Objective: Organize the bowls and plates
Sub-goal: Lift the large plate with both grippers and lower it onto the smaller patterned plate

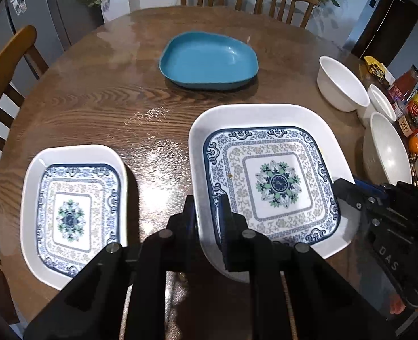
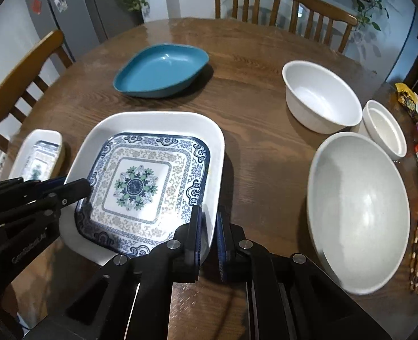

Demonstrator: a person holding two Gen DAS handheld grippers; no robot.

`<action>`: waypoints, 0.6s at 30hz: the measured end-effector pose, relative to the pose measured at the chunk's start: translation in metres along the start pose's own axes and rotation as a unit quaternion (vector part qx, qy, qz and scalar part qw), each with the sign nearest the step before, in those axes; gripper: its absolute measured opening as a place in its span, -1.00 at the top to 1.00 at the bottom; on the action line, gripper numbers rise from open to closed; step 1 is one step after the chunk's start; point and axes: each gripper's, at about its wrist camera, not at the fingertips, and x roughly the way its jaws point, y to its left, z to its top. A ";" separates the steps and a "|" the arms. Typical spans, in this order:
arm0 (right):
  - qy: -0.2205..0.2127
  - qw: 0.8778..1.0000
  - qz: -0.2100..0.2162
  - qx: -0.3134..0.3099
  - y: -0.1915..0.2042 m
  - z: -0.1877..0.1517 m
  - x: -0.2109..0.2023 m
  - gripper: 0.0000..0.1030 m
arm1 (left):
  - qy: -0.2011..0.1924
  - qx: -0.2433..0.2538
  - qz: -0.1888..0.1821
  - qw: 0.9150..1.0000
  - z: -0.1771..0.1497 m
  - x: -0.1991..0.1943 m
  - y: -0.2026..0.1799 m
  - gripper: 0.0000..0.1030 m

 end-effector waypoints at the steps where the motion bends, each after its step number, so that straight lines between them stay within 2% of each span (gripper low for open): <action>1: -0.005 1.000 0.002 -0.001 0.002 -0.001 -0.006 0.79 | -0.004 -0.001 0.002 1.000 -0.001 -0.004 0.001 0.73; 8: -0.032 0.999 0.023 -0.011 0.016 -0.001 -0.030 0.79 | -0.035 -0.012 0.016 0.999 -0.009 -0.029 0.013 0.74; 18: -0.054 0.995 0.067 -0.043 0.068 0.010 -0.040 0.79 | -0.065 -0.048 0.057 0.995 -0.021 -0.064 0.062 0.75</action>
